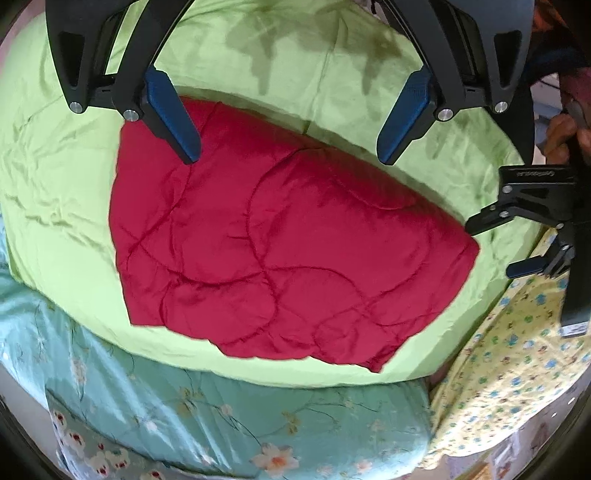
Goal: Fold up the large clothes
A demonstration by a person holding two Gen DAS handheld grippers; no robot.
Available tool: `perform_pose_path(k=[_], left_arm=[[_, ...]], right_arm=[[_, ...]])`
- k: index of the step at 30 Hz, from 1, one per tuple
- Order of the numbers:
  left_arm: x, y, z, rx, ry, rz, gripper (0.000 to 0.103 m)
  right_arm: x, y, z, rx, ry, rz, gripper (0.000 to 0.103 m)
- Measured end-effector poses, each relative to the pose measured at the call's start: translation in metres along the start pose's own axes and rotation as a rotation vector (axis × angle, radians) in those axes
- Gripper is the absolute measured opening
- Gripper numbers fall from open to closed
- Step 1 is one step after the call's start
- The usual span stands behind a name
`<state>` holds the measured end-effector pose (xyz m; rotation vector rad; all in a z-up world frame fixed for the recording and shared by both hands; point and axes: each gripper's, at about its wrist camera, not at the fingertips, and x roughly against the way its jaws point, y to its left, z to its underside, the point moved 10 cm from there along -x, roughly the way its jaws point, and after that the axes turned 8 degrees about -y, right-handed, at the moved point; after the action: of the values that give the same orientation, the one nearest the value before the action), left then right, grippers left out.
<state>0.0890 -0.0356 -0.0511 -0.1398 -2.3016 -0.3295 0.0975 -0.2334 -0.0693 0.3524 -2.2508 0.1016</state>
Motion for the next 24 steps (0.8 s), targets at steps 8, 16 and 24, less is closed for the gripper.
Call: perform_pose_path(k=[8, 16, 24], left_arm=[[-0.024, -0.005, -0.007, 0.01, 0.032, 0.017, 0.103], [-0.028, -0.006, -0.017, 0.045, 0.037, 0.027, 0.103], [-0.024, -0.001, -0.023, 0.087, 0.03, 0.035, 0.103]], right_arm=[[-0.028, -0.01, -0.001, -0.064, 0.038, -0.011, 0.097], [-0.036, -0.015, -0.013, -0.087, 0.032, 0.001, 0.097], [-0.031, -0.015, -0.021, -0.117, 0.005, 0.013, 0.097]])
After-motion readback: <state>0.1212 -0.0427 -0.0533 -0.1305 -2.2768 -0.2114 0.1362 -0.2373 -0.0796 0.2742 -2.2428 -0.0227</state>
